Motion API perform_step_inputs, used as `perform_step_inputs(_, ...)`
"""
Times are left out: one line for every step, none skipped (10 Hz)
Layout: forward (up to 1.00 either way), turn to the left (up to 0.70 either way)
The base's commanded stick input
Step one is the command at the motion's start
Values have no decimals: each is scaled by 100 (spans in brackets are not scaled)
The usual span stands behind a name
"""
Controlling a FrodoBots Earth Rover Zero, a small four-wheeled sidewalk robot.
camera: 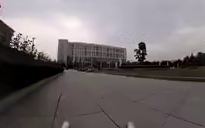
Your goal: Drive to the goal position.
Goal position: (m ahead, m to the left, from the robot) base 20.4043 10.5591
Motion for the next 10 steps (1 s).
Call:
perform_step_inputs(45, 27)
perform_step_inputs(45, 27)
perform_step_inputs(45, 27)
perform_step_inputs(45, 27)
perform_step_inputs(45, 27)
perform_step_inputs(45, 27)
perform_step_inputs(45, 24)
perform_step_inputs(45, 11)
perform_step_inputs(45, 0)
perform_step_inputs(45, 0)
